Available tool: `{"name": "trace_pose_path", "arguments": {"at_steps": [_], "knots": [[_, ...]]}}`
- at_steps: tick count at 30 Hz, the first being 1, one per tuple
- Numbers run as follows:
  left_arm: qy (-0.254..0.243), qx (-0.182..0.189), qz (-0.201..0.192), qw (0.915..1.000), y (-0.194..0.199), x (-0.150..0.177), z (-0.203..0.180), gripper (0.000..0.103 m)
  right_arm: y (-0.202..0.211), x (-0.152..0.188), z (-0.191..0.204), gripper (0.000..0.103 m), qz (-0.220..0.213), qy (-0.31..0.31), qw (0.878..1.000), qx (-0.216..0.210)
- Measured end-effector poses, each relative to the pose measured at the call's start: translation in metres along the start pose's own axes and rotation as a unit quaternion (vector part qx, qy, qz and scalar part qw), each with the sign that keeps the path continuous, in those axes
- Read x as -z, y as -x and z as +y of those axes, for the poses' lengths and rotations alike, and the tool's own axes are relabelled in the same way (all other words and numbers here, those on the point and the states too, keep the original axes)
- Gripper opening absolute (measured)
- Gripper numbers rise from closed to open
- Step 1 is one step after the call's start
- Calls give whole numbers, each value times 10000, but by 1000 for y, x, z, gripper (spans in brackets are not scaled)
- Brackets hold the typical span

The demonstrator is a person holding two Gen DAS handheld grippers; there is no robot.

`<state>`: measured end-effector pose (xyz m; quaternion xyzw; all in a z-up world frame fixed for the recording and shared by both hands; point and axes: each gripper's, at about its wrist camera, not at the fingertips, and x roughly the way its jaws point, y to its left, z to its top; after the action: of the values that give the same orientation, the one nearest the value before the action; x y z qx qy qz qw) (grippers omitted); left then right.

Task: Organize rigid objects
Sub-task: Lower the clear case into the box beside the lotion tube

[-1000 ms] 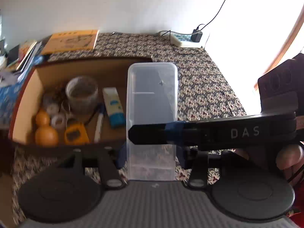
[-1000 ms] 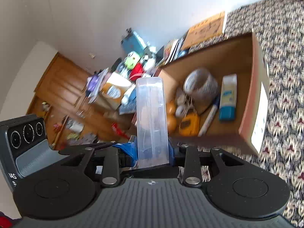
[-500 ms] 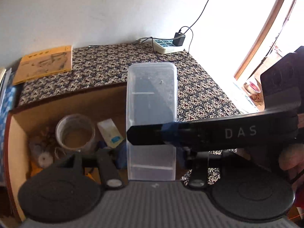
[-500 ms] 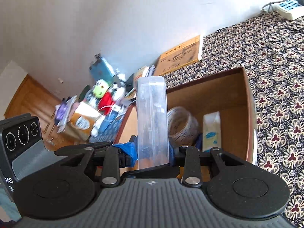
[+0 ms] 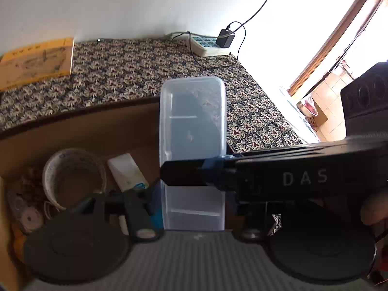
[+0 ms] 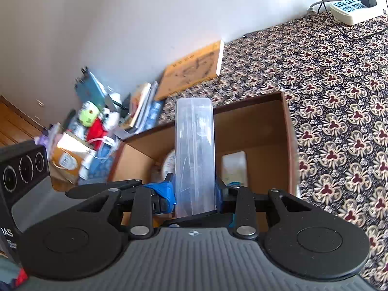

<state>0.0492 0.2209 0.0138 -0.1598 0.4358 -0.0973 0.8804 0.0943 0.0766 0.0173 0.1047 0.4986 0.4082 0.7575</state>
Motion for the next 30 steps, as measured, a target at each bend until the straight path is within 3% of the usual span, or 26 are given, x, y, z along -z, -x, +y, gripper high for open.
{"name": "trace_pose_path", "arguments": {"at_steps": [10, 20, 30], "knots": [[441, 31, 414, 9982, -39, -9, 17, 51, -34, -20, 2, 15, 830, 603, 9925, 657], [687, 43, 845, 9940, -59, -11, 25, 52, -58, -28, 14, 13, 1281, 1350, 9750, 1210], [1017, -7, 1223, 9873, -70, -4, 34, 52, -77, -26, 9, 12, 1484, 1461, 9698, 1266]]}}
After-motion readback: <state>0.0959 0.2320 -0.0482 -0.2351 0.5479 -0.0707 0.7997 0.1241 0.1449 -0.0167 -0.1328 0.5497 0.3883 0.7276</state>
